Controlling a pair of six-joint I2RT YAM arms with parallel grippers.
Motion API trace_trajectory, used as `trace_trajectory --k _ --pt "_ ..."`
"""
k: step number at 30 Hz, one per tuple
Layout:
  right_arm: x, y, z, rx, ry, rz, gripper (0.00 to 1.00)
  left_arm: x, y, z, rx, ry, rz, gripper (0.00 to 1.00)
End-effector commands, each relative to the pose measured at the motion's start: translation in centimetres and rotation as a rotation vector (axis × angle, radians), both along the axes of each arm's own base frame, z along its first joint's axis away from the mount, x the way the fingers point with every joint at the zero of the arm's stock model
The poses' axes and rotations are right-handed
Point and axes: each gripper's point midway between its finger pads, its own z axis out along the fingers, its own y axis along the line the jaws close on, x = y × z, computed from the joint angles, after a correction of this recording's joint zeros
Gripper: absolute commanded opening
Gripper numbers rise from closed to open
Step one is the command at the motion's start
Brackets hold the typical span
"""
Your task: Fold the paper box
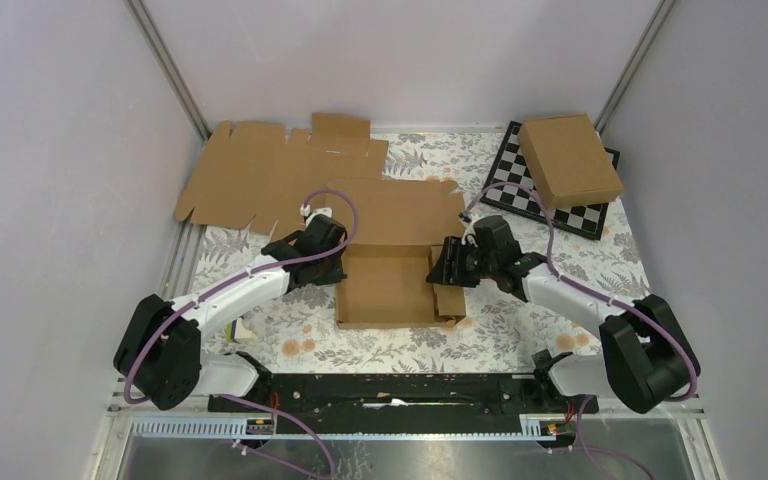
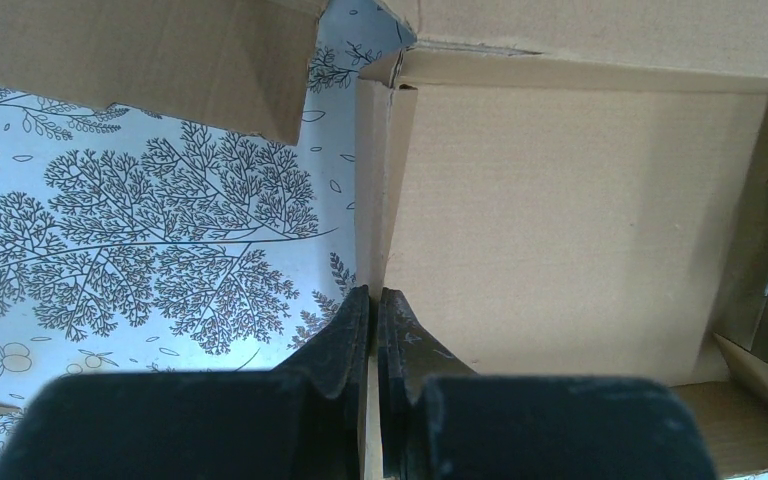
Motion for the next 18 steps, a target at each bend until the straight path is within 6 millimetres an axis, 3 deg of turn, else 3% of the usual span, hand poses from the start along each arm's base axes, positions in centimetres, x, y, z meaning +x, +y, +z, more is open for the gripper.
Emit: trace_trajectory --k 1,18 --pt "-0.4 -0.3 -1.7 -0.140 0.031 -0.015 0.53 1.4 -1.2 0.9 -0.051 -0.059 0.011 0.00" --pt "0.3 -4.8 -6.7 -0.501 -0.008 -0.097 0.51 1.4 -0.8 0.5 -0.041 -0.064 0.031 0.00"
